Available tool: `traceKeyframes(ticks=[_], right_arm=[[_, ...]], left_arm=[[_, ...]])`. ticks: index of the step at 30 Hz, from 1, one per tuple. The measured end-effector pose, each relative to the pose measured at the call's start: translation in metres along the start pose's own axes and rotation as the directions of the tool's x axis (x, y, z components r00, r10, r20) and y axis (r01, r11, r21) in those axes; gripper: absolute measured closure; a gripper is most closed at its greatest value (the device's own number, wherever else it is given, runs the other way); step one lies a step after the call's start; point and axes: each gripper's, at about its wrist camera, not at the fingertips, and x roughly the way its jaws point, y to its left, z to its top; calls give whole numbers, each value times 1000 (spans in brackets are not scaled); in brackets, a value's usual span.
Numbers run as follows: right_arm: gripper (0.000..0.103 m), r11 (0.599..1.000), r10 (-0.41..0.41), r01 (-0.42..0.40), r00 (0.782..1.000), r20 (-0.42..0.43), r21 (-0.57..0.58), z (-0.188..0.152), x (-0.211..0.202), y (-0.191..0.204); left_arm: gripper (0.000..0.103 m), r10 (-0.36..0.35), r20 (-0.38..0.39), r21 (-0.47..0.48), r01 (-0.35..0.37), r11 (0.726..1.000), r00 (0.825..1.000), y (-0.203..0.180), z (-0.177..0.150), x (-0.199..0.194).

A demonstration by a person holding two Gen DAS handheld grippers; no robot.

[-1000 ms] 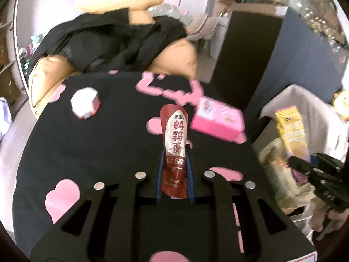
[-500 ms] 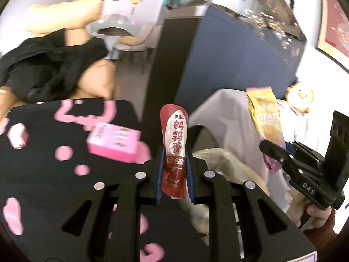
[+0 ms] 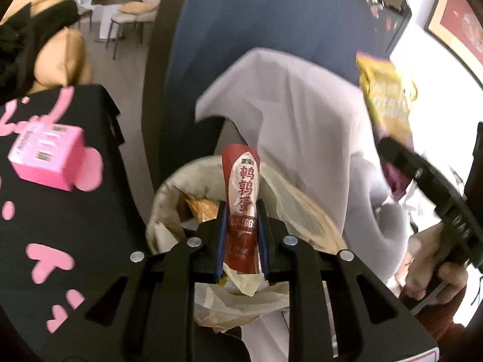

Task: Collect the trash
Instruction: 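Carry the red packet and potato chip packet over the yellow trash bag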

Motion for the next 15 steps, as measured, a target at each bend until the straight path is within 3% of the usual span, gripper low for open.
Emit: traceKeyframes(ticks=[3,5,7,11,15], right_arm=[[79,1000,0,0,1000,-16,10,-5,8,-3],[79,1000,4,-3,1000,-28,18,-8,13,-4],[79,1000,12,-11,999,-36,26,-10,17,-3],[79,999,20,-19,998,-53,31,-15,22,-2],[78,998,50,-45,995,-91,54,-22,35,2]], left_arm=[[82,-14,-37,-13,14,1000,999,2,-4,21],[64,-34,-47,-39,32,999,998,6,-5,33],[56,-39,-47,-70,35,997,998,10,-3,38],[51,45,-20,-94,-47,995,999,21,-2,26],[49,147,31,-85,-143,986,989,27,-8,-2]])
